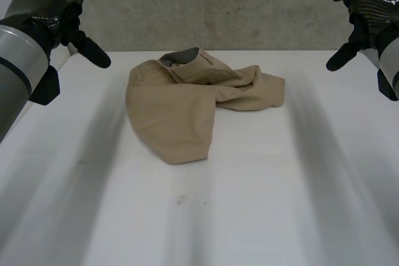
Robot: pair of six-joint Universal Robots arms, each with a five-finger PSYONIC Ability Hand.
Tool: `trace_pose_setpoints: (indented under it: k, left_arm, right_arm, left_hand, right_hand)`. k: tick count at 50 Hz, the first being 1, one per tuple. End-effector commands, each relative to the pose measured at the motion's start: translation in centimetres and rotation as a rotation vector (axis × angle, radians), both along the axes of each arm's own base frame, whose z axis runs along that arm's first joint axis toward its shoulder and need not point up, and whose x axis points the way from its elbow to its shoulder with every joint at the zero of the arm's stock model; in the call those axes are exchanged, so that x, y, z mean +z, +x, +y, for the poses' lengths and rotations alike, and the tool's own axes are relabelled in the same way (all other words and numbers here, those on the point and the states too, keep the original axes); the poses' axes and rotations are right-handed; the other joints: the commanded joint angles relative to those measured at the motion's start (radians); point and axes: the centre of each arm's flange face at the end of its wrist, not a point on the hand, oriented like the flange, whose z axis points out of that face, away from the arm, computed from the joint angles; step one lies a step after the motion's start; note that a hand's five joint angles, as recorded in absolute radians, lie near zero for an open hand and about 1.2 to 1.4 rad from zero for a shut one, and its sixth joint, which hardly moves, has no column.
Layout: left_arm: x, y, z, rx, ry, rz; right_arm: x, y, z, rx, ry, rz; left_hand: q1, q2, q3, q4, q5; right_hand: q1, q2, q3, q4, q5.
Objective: Fold the shorts.
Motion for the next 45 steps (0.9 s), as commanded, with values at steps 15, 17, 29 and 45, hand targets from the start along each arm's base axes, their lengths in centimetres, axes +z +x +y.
trace_pose_setpoints:
  k: [15, 17, 29, 45]
  left_arm:
    - [-2.5, -0.4, -0.3, -0.03, 0.059, -0.037]
    - [-4.6, -1.1, -1.1, -0.054, 0.09, -0.054]
    - [-14.4, -7.0, -3.9, -0.181, 0.071, -0.234]
    - [-22.8, -12.0, -6.6, -0.433, -0.129, -0.459]
  right_arm:
    - [-0.1, -0.1, -0.6, 0.026, -0.028, 0.066]
    - [-0.5, 0.3, -0.3, 0.068, -0.024, 0.139]
    - [-2.6, 0.9, -0.1, 0.148, 0.044, 0.275]
    - [-4.9, 1.2, -0.9, 0.157, 0.107, 0.296]
  left_hand:
    - [-0.014, -0.005, -0.016, -0.008, -0.003]
    - [-0.014, -0.005, -0.016, -0.008, -0.003]
    - [0.024, 0.033, 0.022, 0.03, 0.035]
    - [0.121, 0.129, 0.119, 0.127, 0.132]
  right_hand:
    - [-0.019, -0.033, -0.032, -0.057, -0.068]
    - [-0.019, -0.033, -0.032, -0.057, -0.068]
    - [-0.019, -0.033, -0.032, -0.057, -0.068]
    - [-0.019, -0.033, -0.032, -0.057, -0.068]
